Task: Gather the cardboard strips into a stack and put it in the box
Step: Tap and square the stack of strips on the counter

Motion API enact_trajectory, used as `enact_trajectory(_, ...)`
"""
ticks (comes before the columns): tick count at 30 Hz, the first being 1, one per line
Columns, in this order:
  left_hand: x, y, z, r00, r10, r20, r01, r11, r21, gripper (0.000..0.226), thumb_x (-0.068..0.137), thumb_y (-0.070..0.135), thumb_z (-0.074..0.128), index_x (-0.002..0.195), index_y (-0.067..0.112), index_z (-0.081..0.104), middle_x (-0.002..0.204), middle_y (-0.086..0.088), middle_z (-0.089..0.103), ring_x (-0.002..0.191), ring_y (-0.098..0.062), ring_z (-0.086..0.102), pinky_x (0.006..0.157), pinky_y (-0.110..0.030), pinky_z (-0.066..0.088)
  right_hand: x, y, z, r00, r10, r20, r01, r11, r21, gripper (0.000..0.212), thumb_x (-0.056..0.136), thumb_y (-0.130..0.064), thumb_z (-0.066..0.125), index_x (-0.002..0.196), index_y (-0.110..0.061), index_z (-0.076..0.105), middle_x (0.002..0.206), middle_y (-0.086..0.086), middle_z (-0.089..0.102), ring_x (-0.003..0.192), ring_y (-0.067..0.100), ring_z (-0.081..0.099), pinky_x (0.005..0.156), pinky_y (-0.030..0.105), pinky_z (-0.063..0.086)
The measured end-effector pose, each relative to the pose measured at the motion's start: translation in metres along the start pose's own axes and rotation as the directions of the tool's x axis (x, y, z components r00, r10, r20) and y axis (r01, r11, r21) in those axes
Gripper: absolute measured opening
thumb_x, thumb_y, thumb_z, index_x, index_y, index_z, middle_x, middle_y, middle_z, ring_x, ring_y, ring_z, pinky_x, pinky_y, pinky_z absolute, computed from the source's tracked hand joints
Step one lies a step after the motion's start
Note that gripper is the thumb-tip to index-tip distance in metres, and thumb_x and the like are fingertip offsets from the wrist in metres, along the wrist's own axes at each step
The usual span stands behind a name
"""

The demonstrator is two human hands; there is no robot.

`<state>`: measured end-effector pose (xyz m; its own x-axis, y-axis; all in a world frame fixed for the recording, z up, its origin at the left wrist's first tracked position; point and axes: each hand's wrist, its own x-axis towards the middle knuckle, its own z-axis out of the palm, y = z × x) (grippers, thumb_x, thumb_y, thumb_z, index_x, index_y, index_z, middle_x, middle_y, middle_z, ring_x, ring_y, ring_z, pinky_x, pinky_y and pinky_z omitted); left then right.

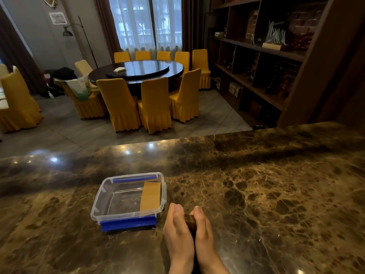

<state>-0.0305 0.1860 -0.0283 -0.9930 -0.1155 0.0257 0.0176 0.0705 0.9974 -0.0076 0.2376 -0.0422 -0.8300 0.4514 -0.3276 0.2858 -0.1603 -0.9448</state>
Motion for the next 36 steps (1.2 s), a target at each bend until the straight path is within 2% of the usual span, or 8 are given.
enact_trajectory(6, -0.002, -0.007, 0.001, 1.000, -0.028, 0.009, 0.028, 0.998, 0.048, 0.040, 0.106, 0.027, 0.043, 0.067, 0.018, 0.049, 0.063, 0.001, 0.055, 0.061, -0.002, 0.057, 0.065, -0.033, 0.041, 0.001, -0.001, 0.000, 1.000, 0.015, -0.012, -0.014, 1.000, 0.013, 0.024, 0.106, -0.041, 0.040, 0.108, -0.023, 0.056, 0.139, 0.026, 0.060, 0.132, 0.037, 0.055, 0.117, 0.054, 0.038)
enact_trajectory(10, -0.004, -0.008, 0.003, 1.000, -0.005, 0.017, 0.004, 0.999, 0.043, 0.035, 0.092, 0.040, 0.035, 0.067, 0.019, 0.046, 0.064, 0.011, 0.059, 0.060, -0.004, 0.055, 0.059, -0.018, 0.042, 0.007, 0.008, -0.002, 1.000, -0.010, -0.024, 0.010, 1.000, 0.004, 0.025, 0.106, -0.036, 0.041, 0.097, -0.017, 0.055, 0.108, 0.018, 0.062, 0.121, 0.043, 0.059, 0.111, 0.056, 0.043)
enact_trajectory(15, 0.002, -0.006, 0.002, 0.999, 0.011, 0.052, -0.014, 0.999, 0.041, 0.035, 0.088, 0.049, 0.034, 0.065, 0.024, 0.045, 0.065, 0.013, 0.058, 0.060, -0.004, 0.054, 0.061, -0.024, 0.041, 0.008, 0.002, -0.004, 0.999, -0.038, -0.026, 0.039, 0.999, 0.021, 0.043, 0.107, -0.032, 0.040, 0.082, -0.012, 0.069, 0.091, 0.013, 0.074, 0.087, 0.017, 0.068, 0.097, 0.048, 0.052)
enact_trajectory(19, 0.004, -0.007, -0.010, 0.976, -0.040, 0.214, 0.050, 0.998, -0.040, 0.043, 0.080, 0.063, 0.039, 0.070, 0.023, 0.050, 0.064, 0.014, 0.057, 0.059, 0.001, 0.052, 0.066, -0.028, 0.044, 0.005, 0.001, -0.002, 0.999, -0.041, -0.015, 0.042, 0.997, 0.066, 0.054, 0.094, -0.061, 0.047, 0.084, -0.013, 0.071, 0.092, 0.015, 0.075, 0.089, 0.024, 0.071, 0.092, 0.048, 0.055)
enact_trajectory(24, 0.009, -0.015, -0.060, 0.886, -0.066, 0.459, 0.052, 0.998, 0.044, 0.042, 0.077, 0.068, 0.051, 0.103, 0.038, 0.063, 0.104, 0.009, 0.070, 0.096, -0.007, 0.069, 0.079, -0.022, 0.057, 0.008, 0.004, -0.004, 0.997, -0.072, -0.009, 0.073, 0.993, 0.097, 0.063, 0.072, -0.079, 0.043, 0.074, -0.020, 0.065, 0.078, 0.010, 0.065, 0.076, 0.023, 0.064, 0.075, 0.040, 0.052)
enact_trajectory(30, 0.007, -0.008, -0.077, 0.855, 0.011, 0.519, -0.228, 0.907, 0.355, 0.052, 0.076, 0.017, 0.085, 0.111, 0.044, 0.059, 0.111, 0.020, 0.071, 0.109, -0.002, 0.068, 0.096, -0.027, 0.056, 0.001, -0.003, -0.005, 0.997, -0.043, 0.057, 0.039, 0.996, 0.074, 0.072, 0.068, -0.084, 0.039, 0.103, -0.023, 0.056, 0.111, 0.005, 0.057, 0.110, 0.027, 0.059, 0.112, 0.054, 0.042)
enact_trajectory(32, 0.007, -0.005, -0.072, 0.893, -0.003, 0.450, -0.182, 0.912, 0.367, 0.045, 0.080, 0.009, 0.084, 0.106, 0.038, 0.062, 0.106, 0.012, 0.075, 0.102, -0.004, 0.070, 0.093, -0.033, 0.061, 0.000, -0.007, -0.008, 0.993, -0.045, 0.107, 0.039, 0.998, 0.057, 0.076, 0.077, -0.084, 0.042, 0.102, -0.015, 0.061, 0.111, 0.006, 0.063, 0.106, 0.019, 0.063, 0.107, 0.045, 0.050)
enact_trajectory(36, 0.007, -0.004, -0.069, 0.915, -0.121, 0.384, -0.005, 0.950, 0.312, 0.040, 0.082, 0.006, 0.081, 0.106, 0.032, 0.064, 0.099, 0.009, 0.076, 0.096, -0.007, 0.073, 0.090, -0.037, 0.063, 0.000, -0.010, -0.031, 0.974, -0.094, 0.204, 0.088, 0.995, 0.039, 0.053, 0.084, -0.072, 0.056, 0.092, -0.022, 0.070, 0.095, 0.007, 0.076, 0.077, 0.000, 0.071, 0.068, 0.011, 0.054)
